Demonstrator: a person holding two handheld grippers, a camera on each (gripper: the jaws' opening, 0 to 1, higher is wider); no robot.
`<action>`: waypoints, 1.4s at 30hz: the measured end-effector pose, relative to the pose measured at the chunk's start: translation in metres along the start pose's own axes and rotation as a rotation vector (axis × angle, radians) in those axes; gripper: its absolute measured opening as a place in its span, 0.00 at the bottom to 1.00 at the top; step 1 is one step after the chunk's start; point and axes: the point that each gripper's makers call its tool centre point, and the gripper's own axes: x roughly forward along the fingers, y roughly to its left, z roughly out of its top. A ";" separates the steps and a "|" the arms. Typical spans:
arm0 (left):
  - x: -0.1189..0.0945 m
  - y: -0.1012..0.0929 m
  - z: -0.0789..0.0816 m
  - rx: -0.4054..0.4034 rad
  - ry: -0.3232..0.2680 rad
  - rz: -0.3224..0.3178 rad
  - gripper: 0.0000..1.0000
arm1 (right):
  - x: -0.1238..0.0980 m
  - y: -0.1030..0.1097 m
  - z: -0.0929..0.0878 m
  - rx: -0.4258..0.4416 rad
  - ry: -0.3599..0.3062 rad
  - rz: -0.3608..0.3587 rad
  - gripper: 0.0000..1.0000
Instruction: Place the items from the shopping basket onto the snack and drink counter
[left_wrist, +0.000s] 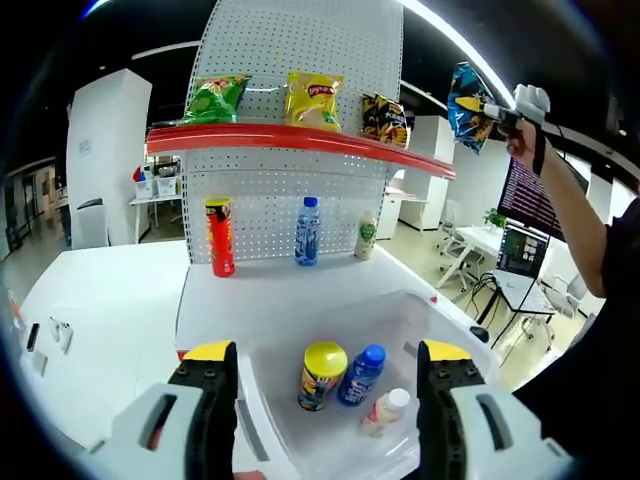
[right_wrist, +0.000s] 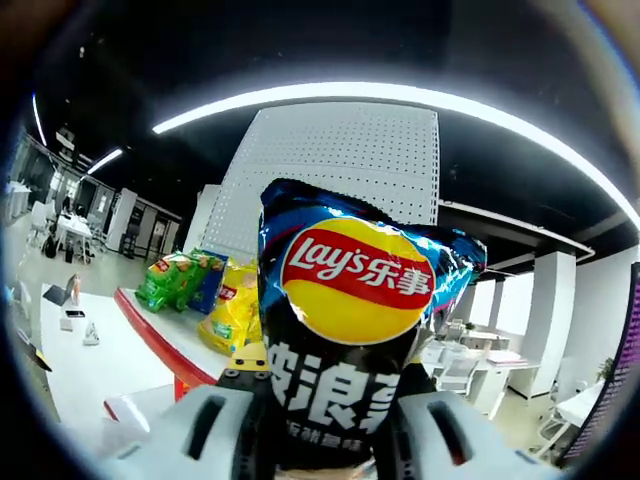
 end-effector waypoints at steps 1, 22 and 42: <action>0.000 0.000 0.000 0.001 -0.001 0.000 0.72 | 0.002 -0.001 0.000 -0.002 0.001 -0.001 0.30; -0.009 0.002 -0.001 -0.007 -0.009 0.024 0.72 | 0.049 -0.028 0.010 -0.043 0.020 -0.029 0.30; -0.015 0.009 0.000 -0.014 -0.012 0.056 0.72 | 0.093 -0.055 -0.006 -0.045 0.072 -0.056 0.30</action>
